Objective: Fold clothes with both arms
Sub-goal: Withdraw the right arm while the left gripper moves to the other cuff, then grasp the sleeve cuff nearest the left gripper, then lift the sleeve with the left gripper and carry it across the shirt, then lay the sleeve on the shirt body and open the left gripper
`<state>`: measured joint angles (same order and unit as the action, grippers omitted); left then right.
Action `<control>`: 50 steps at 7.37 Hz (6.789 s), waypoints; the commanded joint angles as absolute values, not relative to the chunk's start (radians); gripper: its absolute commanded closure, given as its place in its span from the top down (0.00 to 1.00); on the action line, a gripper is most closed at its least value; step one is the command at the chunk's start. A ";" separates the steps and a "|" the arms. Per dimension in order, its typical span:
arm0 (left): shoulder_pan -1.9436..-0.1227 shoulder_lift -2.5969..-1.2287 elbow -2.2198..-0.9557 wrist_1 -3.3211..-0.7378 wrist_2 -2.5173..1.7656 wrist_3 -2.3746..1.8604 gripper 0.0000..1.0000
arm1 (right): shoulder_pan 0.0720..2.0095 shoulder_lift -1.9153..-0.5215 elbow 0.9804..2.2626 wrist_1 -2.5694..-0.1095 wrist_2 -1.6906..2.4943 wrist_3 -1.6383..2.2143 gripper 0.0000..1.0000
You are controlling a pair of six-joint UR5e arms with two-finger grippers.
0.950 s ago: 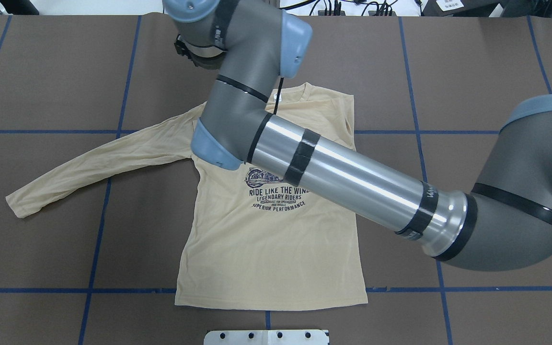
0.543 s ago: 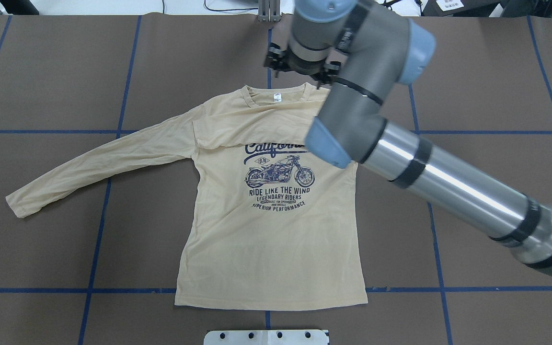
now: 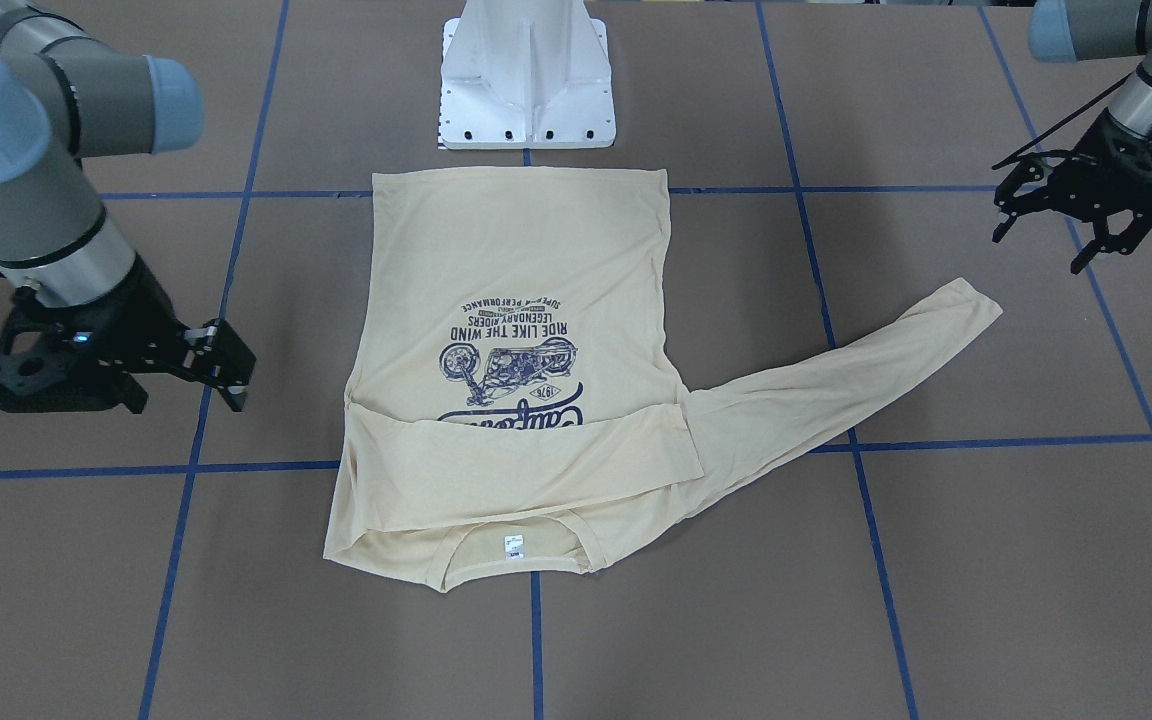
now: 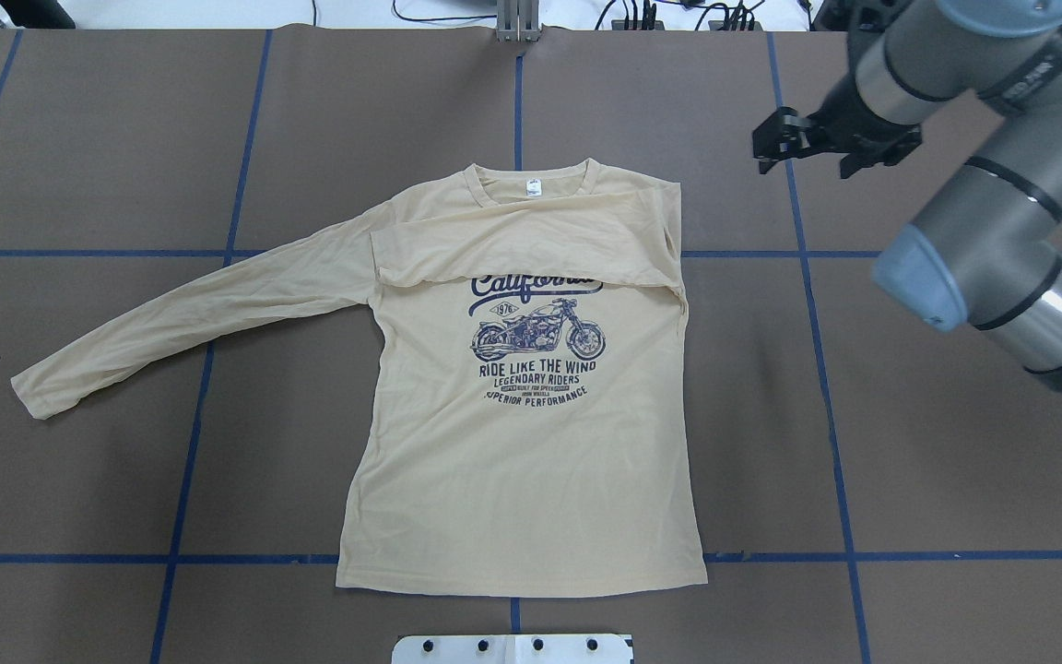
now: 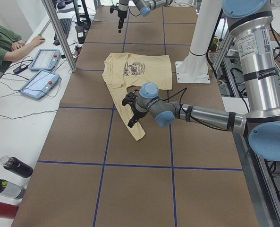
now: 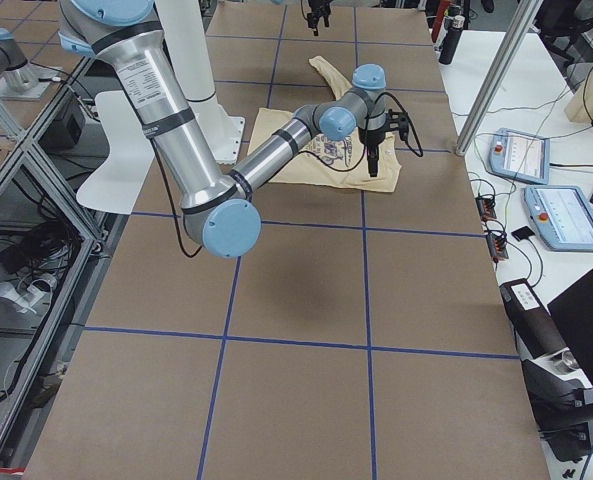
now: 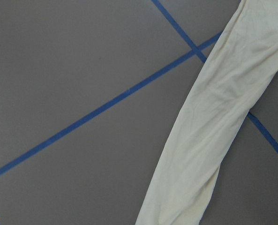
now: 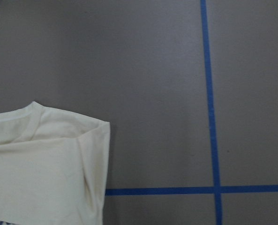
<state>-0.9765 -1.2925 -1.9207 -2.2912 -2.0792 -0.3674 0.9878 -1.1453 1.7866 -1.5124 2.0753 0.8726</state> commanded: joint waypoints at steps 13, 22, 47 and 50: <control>-0.730 -1.344 -1.749 -2.367 -1.934 -0.396 0.53 | 1.247 -1.439 1.832 -1.486 2.249 0.419 1.00; -0.733 -1.325 -1.747 -2.367 -1.928 -0.388 0.25 | 1.247 -1.437 1.832 -1.486 2.249 0.423 1.00; -0.581 -2.961 -1.017 -1.694 -1.879 -1.283 1.00 | 1.247 -1.425 1.836 -1.486 2.249 0.446 1.00; -0.583 -2.926 -1.052 -1.695 -1.882 -1.170 1.00 | 1.243 -1.414 1.842 -1.483 2.249 0.516 1.00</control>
<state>-0.5827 -2.9521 -1.0293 -1.6946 -1.8815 -1.2333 1.2444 -1.4205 1.8373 -1.4858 2.2488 0.4663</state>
